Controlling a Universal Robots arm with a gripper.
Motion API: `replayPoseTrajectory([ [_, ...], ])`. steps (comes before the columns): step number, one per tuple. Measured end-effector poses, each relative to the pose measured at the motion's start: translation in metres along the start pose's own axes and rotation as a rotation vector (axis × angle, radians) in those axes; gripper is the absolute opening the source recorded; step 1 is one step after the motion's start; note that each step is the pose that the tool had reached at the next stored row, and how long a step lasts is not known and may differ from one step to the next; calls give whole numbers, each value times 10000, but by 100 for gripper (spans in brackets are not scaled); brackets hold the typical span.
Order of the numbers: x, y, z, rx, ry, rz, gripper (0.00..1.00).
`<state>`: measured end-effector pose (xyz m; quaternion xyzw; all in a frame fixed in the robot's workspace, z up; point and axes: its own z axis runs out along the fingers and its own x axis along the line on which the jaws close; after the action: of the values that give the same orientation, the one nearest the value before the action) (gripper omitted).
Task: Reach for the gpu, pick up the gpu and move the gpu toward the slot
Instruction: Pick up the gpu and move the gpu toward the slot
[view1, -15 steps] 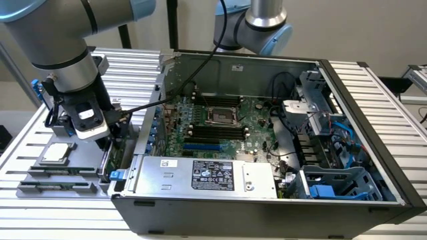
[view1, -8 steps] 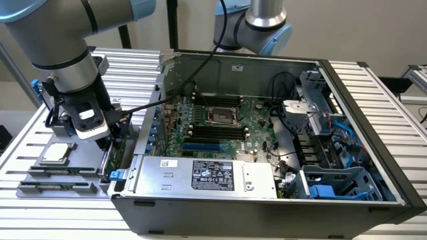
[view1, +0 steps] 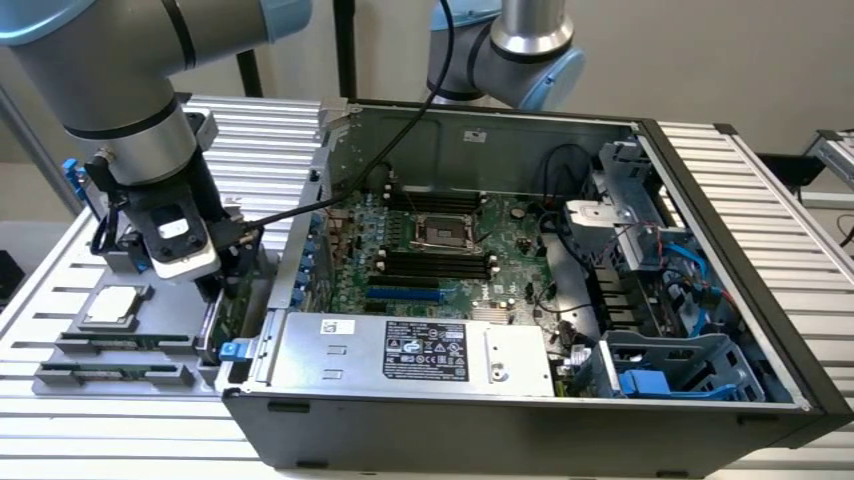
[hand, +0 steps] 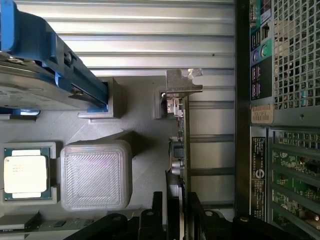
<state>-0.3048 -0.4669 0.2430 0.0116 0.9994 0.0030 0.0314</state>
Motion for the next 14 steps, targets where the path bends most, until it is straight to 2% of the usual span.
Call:
replayPoseTrajectory([
  [2, 0, 0, 0, 0, 0, -1, 26],
  [11, 0, 0, 1, 0, 0, -6, 26],
  [14, 0, 0, 1, -1, 23, -13, 26],
])
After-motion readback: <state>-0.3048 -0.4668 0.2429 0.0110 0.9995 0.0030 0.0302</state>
